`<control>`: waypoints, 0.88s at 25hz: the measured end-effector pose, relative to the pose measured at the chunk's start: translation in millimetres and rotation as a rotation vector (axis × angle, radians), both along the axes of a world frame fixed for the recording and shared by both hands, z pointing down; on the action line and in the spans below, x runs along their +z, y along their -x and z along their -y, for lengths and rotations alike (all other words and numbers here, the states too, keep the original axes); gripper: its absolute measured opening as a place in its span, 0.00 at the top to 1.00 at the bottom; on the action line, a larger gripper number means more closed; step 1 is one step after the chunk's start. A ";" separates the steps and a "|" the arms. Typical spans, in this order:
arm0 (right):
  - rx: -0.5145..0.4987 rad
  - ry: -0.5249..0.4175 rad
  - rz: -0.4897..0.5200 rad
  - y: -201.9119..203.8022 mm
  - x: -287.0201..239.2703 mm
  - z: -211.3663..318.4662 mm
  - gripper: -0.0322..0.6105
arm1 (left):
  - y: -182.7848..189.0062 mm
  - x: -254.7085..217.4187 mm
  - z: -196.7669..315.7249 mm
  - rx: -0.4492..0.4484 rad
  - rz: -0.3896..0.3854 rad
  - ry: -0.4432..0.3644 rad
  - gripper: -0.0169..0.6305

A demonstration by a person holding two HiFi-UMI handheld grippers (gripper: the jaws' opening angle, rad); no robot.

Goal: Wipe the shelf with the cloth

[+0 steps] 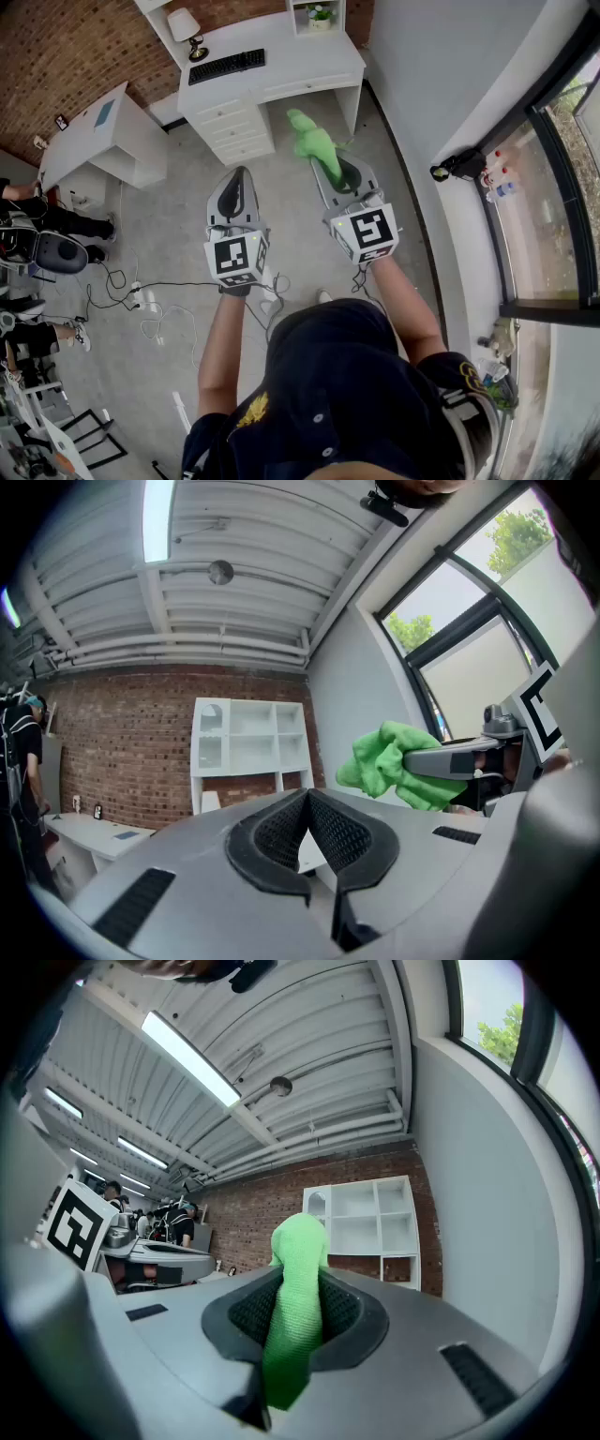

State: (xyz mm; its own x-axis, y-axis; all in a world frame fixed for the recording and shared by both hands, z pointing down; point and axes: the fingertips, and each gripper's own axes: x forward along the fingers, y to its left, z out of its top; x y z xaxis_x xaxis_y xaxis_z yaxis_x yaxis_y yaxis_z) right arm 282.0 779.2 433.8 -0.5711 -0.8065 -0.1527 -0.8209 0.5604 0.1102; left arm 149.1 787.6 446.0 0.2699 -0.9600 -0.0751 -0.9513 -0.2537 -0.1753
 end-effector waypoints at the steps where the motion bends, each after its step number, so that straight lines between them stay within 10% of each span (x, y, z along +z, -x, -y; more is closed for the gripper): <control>1: -0.003 -0.002 -0.001 -3.6 -0.6 7.1 0.86 | -4.2 -1.1 7.5 -0.001 -0.001 -0.003 0.95; 13: 0.035 0.028 0.000 -24.7 3.1 87.4 0.86 | -22.8 -7.4 89.0 0.027 -0.007 -0.007 0.95; 22: 0.033 0.045 -0.024 26.6 2.1 179.4 0.86 | 44.2 -14.2 189.5 -0.004 -0.011 0.008 0.95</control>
State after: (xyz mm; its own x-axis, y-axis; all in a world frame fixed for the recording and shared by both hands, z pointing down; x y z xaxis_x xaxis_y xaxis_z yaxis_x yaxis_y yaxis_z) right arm 255.4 599.8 435.9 -0.5470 -0.8308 -0.1027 -0.8365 0.5377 0.1053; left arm 104.9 598.1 431.9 0.2655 -0.9616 -0.0700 -0.9541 -0.2516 -0.1624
